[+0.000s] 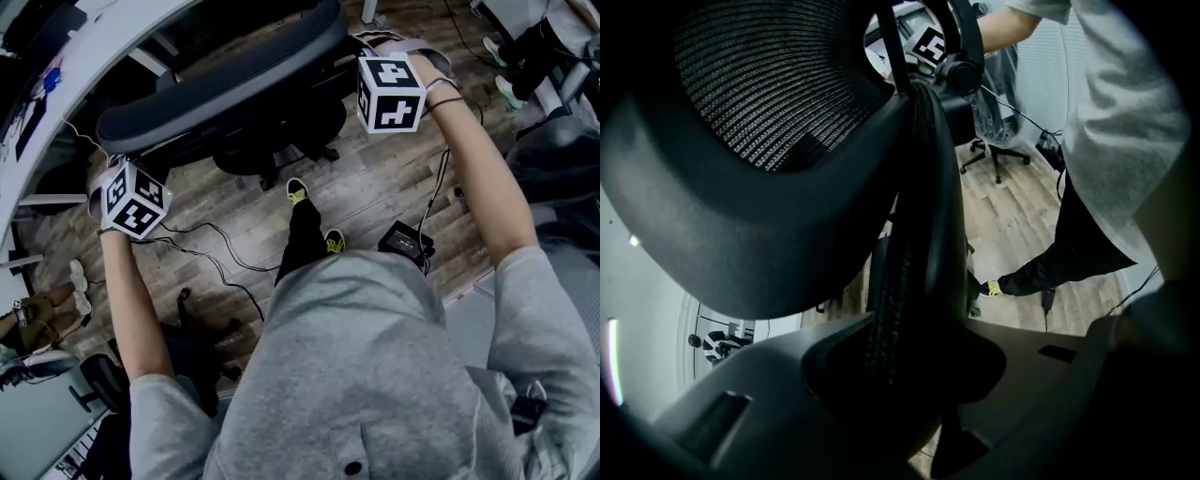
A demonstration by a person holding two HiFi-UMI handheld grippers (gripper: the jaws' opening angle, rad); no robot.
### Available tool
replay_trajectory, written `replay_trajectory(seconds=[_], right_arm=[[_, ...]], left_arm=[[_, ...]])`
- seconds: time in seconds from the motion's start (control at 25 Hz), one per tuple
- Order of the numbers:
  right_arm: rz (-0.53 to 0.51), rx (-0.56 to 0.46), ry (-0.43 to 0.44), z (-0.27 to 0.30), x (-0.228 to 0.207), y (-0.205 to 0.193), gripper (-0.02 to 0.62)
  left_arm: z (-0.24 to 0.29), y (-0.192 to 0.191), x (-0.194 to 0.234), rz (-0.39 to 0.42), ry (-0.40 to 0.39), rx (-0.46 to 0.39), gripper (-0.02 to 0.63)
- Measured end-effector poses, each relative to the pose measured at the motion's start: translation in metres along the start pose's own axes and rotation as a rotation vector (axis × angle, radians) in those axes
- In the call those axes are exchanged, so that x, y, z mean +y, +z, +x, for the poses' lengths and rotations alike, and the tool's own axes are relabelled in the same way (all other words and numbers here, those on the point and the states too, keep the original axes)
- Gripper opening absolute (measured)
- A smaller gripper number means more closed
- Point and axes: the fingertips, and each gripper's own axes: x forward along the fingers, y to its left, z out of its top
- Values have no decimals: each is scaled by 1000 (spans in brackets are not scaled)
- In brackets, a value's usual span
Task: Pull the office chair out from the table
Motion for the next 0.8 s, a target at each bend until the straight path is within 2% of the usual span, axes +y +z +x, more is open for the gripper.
replay_trajectory(seconds=[0.16, 0.44, 0.68, 0.8], right_arm=[[-5, -2, -2, -1, -3, 5, 144], [13, 11, -8, -27, 37, 11, 144], [52, 36, -42, -63, 126, 17, 144], [58, 34, -52, -52, 130, 20, 144]], left_arm=[[-2, -4, 2, -2, 3, -7, 124], [-22, -4, -31, 18, 3, -15, 124], [-45, -8, -108, 69, 11, -33, 124], [-38, -15, -109, 76, 11, -28, 124]])
